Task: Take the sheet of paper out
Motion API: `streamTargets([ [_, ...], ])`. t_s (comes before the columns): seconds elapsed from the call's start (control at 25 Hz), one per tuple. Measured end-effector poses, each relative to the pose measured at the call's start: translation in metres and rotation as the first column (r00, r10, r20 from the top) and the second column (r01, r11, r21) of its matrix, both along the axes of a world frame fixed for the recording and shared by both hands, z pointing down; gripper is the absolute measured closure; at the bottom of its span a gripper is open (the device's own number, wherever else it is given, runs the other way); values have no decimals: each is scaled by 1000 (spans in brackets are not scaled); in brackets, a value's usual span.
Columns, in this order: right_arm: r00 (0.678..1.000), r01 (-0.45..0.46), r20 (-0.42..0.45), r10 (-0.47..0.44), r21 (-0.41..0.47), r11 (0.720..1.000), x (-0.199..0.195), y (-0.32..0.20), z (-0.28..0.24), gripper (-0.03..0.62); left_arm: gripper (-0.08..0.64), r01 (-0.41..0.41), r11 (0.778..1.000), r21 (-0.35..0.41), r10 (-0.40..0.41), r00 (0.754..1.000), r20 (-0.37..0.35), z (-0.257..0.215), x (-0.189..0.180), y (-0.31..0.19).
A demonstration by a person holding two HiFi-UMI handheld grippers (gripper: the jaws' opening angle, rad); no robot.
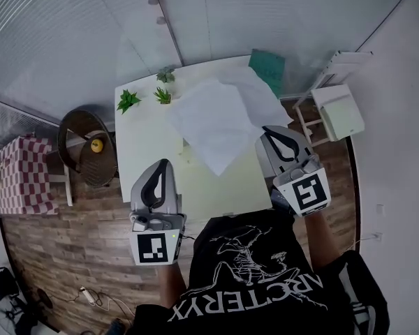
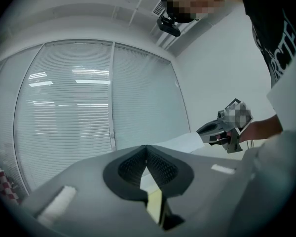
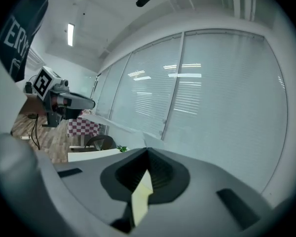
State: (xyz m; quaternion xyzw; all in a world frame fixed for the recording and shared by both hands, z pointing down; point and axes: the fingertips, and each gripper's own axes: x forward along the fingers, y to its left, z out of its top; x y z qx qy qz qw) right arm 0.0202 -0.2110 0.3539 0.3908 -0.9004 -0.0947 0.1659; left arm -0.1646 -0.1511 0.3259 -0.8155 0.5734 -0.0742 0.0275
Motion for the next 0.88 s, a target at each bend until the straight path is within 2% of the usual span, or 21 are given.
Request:
streamTargets([
  [0.32,1000,-20,9,20,7,1000,8,-1,-11,580,548,8,999,46,-8,1000,-5,-9,-4,-3],
  [0.44,1000,-17,5,17,11,1000,7,0,-13,580,548,13,1000,15,-13,1000,-3,-1,-6,-2],
  [0.6,1000,-14,7,13,15,1000,5,-1,-14,580,548,2,999,40,-2,1000,2,-5,-4,-5],
  [0.88,999,-3,38,2,22,1000,2,1,-19,580,548,6,1000,8,-6,1000,2,1,0,-6],
])
